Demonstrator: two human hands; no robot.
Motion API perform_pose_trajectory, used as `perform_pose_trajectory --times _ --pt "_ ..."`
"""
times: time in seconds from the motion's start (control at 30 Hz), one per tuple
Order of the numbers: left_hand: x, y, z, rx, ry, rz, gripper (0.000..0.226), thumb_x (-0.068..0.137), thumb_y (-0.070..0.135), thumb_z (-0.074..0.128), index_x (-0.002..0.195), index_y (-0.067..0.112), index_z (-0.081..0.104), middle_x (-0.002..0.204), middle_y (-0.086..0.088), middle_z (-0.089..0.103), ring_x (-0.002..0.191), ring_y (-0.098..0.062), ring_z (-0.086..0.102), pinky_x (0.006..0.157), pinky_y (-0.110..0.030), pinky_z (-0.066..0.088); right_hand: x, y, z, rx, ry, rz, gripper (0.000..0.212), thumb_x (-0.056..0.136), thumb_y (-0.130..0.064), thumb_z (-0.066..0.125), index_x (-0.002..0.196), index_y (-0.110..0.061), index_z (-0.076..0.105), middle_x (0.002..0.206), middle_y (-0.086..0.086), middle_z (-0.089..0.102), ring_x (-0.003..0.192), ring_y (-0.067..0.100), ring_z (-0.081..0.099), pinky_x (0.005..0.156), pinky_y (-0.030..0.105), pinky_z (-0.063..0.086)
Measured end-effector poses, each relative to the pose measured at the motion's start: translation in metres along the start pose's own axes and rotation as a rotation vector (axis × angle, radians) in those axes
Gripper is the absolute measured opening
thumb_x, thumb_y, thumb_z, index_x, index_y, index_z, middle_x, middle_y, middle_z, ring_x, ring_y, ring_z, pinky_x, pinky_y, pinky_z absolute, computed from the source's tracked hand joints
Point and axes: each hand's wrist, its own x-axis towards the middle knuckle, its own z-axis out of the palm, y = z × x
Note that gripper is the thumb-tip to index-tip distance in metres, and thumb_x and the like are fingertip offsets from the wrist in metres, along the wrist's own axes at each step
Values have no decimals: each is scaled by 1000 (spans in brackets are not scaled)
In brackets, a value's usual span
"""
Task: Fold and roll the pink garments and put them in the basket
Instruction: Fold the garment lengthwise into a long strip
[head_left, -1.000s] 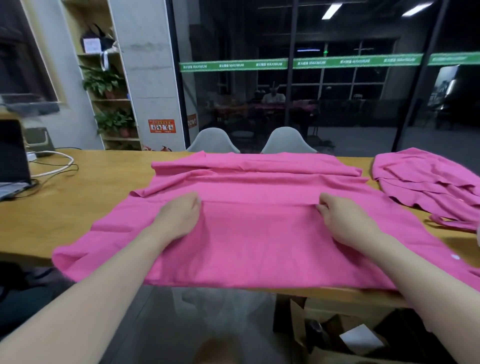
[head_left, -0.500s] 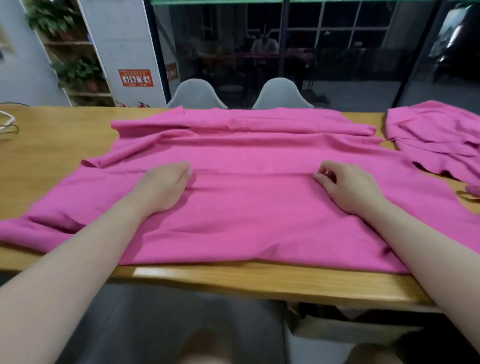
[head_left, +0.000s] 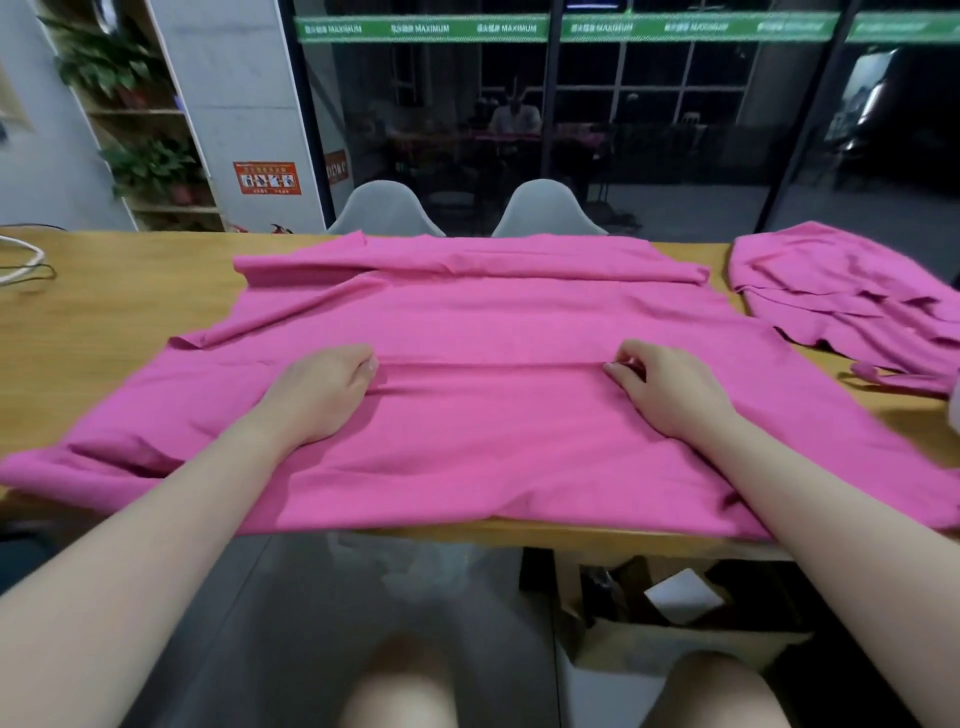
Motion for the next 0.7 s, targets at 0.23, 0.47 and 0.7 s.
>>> perform_pose_trajectory --times 0.23,0.47,0.7 --pt "-72 10 -12 -16 -9 67 29 108 31 37 82 18 43 84 -7 59 81 -33 55 74 -46 44 -87 -13 -32 24 1 -11 17 100 -42 57 94 -27 61 89 2 71 89 33 62 66 38 40" --pt "-78 38 -18 129 -119 -102 18 106 18 37 94 14 50 111 -19 65 101 -38 62 85 -45 50 -99 -27 -40 -75 -98 45 17 102 -40 52 94 -25 56 101 10 71 93 37 62 66 38 39" --pt "-29 44 -37 101 164 -123 10 100 8 34 95 12 41 107 -24 57 101 -46 56 84 -53 44 -31 -38 -67 -1 142 69 17 105 -33 45 98 -19 50 100 20 68 91 43 63 68 43 42"
